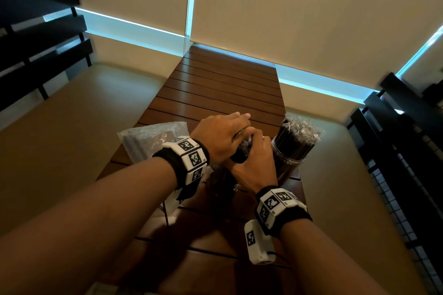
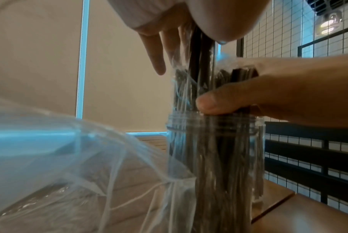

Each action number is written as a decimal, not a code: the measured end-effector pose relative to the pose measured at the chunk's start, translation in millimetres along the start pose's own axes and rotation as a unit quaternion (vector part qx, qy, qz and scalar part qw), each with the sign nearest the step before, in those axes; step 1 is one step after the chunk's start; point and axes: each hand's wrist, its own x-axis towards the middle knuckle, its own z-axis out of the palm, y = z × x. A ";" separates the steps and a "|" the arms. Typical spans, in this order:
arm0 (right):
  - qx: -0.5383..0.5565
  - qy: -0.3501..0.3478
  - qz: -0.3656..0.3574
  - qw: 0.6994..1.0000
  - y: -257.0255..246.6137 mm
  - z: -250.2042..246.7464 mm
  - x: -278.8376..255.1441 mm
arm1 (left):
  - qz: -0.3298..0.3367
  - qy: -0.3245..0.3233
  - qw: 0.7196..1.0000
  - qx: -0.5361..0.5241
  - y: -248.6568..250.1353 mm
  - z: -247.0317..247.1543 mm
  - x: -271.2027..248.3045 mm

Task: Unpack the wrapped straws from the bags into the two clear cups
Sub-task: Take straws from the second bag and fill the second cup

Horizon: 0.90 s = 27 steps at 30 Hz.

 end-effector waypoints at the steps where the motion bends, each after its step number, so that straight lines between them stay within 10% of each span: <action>1: -0.001 0.001 -0.002 1.000 1.0 0.0 0.2 | -0.005 -0.003 1.000 0.003 -0.8 2.6 -1.7; 12: -0.027 -0.004 -0.024 0.999 6.8 1.8 0.6 | -0.039 -0.112 0.989 0.087 4.6 -0.9 -6.8; 27: -0.189 0.014 -0.037 0.981 -13.8 -15.7 2.7 | -0.070 -0.154 0.978 -0.126 -18.0 10.6 -17.3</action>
